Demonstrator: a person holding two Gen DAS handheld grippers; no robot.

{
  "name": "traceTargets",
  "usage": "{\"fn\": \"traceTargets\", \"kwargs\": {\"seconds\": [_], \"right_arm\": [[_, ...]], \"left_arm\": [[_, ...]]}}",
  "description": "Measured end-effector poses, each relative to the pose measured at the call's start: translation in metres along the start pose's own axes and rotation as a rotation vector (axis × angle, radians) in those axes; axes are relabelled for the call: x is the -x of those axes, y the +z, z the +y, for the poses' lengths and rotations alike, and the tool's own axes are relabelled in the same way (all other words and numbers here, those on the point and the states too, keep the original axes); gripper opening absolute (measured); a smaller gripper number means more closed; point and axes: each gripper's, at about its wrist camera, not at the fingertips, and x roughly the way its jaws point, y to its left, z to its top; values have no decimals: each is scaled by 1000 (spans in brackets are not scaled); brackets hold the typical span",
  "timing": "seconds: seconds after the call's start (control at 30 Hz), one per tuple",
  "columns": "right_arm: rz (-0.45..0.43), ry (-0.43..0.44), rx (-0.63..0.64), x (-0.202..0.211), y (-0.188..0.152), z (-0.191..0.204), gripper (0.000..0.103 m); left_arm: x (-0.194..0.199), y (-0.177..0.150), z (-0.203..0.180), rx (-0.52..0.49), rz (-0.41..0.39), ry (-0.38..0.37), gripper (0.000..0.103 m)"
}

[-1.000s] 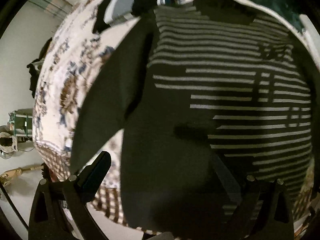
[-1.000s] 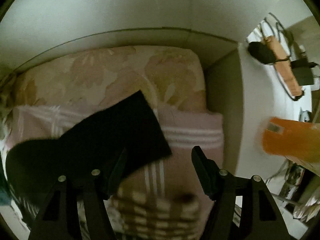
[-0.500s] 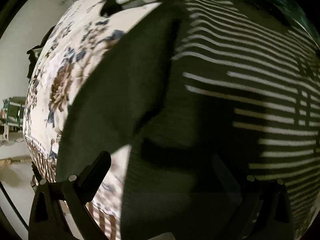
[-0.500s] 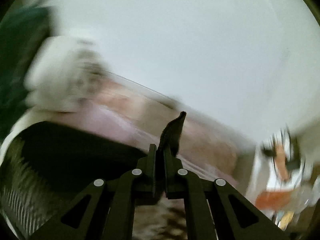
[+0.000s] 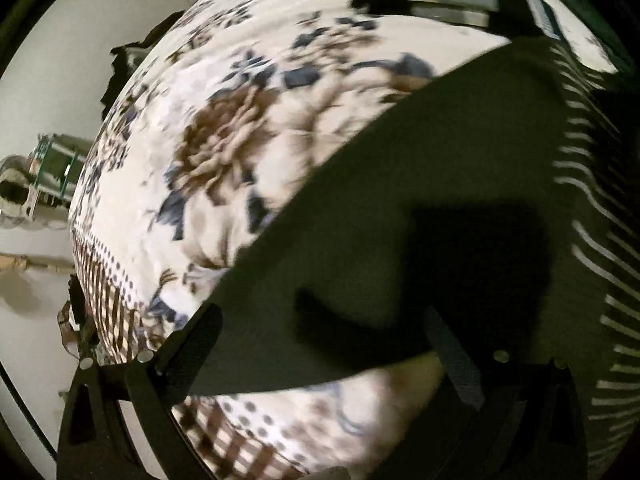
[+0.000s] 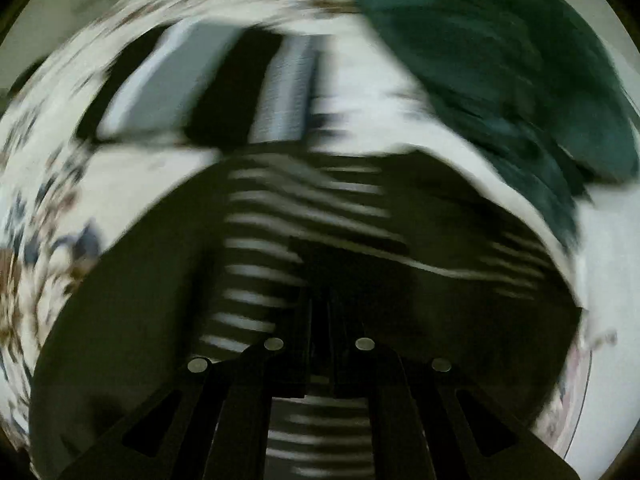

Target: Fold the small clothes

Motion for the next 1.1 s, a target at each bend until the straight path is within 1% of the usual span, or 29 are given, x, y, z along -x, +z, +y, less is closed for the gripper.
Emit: {"fn": "traceTargets", "kwargs": {"seconds": [0.03, 0.13, 0.17, 0.23, 0.27, 0.3, 0.33, 0.37, 0.4, 0.43, 0.47, 0.53, 0.57, 0.63, 0.67, 0.7, 0.77, 0.87, 0.9, 0.97, 1.0, 1.03, 1.07, 1.1], "right_arm": [[2, -5, 49, -7, -1, 31, 6], [11, -2, 118, -13, 10, 82, 6], [20, -4, 135, -10, 16, 90, 6], [62, 6, 175, -16, 11, 100, 6], [91, 36, 174, 3, 23, 73, 8], [112, 81, 165, 2, 21, 68, 9], [150, 170, 138, 3, 18, 57, 19], [164, 214, 115, 11, 12, 44, 40], [175, 287, 55, 17, 6, 27, 52], [172, 350, -7, 25, -3, 7, 68], [170, 387, -58, 31, -12, -11, 72], [185, 400, -127, 41, -30, -37, 72], [202, 396, -172, 46, -46, -53, 72], [264, 377, -258, 44, -76, -83, 72], [292, 370, -292, 47, -91, -91, 72], [312, 362, -316, 51, -105, -97, 72], [356, 329, -352, 46, -131, -110, 72], [408, 282, -370, 41, -153, -121, 72], [421, 287, -388, 37, -160, -122, 72], [442, 290, -406, 29, -171, -120, 72], [450, 291, -408, 27, -173, -119, 72], [462, 292, -411, 23, -177, -115, 72], [465, 291, -410, 21, -179, -112, 72], [467, 289, -405, 20, -180, -110, 72]], "left_arm": [[-4, 1, 7, 11, 1, 2, 103], [-13, 2, 18, 30, 9, 5, 103], [-17, 2, 22, 37, 13, 3, 103], [-22, 3, 29, 50, 22, 0, 103], [-25, 3, 34, 62, 24, -7, 103], [-25, 3, 37, 69, 24, -12, 103], [-25, 2, 43, 79, 25, -18, 103], [-25, -1, 51, 93, 29, -26, 103], [-25, -4, 60, 112, 35, -39, 103], [-24, -8, 71, 134, 44, -54, 103], [-22, -14, 85, 165, 56, -67, 103], [-20, -29, 115, 226, 79, -98, 103], [-19, -39, 133, 264, 87, -114, 103], [-22, -59, 165, 340, 119, -132, 103], [-28, -73, 187, 406, 152, -158, 103], [-33, -81, 197, 446, 170, -173, 103], [-50, -103, 221, 549, 203, -210, 103], [-83, -123, 240, 662, 272, -281, 103], [-91, -125, 240, 679, 266, -324, 103], [-101, -123, 231, 667, 255, -379, 102], [-107, -121, 224, 653, 254, -409, 98], [-113, -118, 215, 636, 261, -425, 81], [-116, -117, 211, 629, 260, -430, 62], [-116, -115, 208, 629, 244, -425, 55]]}}
